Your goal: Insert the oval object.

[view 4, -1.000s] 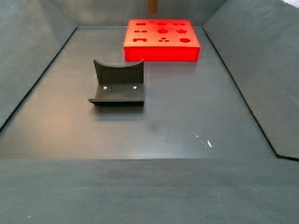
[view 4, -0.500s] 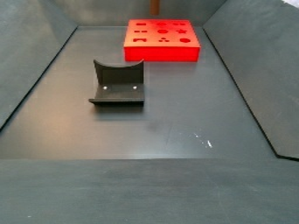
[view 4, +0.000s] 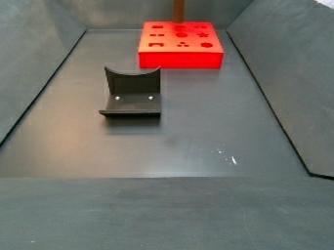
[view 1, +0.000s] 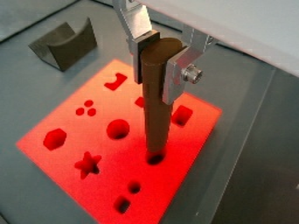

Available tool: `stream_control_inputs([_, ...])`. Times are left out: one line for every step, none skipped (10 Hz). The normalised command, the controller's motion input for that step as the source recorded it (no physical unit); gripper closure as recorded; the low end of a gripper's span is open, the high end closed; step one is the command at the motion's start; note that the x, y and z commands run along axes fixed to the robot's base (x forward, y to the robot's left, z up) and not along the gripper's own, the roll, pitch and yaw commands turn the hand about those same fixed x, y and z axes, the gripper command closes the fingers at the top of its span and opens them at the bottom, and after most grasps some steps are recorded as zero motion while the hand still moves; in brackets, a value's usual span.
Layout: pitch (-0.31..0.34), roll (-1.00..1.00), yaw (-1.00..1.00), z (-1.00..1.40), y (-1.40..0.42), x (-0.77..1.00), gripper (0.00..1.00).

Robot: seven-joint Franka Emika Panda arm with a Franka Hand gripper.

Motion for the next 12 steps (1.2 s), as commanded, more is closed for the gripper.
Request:
stream_control_inputs([-0.07,-0.04,0.0,-0.22,-0.11,0.07,1.0])
stream_control_inputs([-0.037,-0.01,0.0,-0.17,-0.05,0.0,1.0])
stream_control_inputs([-0.039,0.0,0.0,-0.17,-0.08,0.0,1.0])
stream_control_inputs([-0.017,0.0,0.0,-0.18,0.0,0.0,1.0])
stream_control_inputs([-0.004,0.0,0.0,-0.16,0.0,-0.07,1.0])
stream_control_inputs([-0.017,0.0,-0.01,-0.09,0.0,-0.12,1.0])
stream_control_inputs([-0.043,-0.03,-0.03,0.0,0.01,-0.15,1.0])
stream_control_inputs([-0.026,-0.01,0.0,0.0,0.0,-0.05,1.0])
stream_control_inputs([-0.027,0.0,0.0,-0.02,0.0,-0.05,1.0])
stream_control_inputs([-0.017,0.0,0.0,-0.03,0.0,-0.03,1.0])
stream_control_inputs([-0.011,0.0,0.0,-0.07,0.0,-0.01,1.0])
stream_control_inputs([-0.001,0.0,0.0,-0.11,0.0,0.0,1.0])
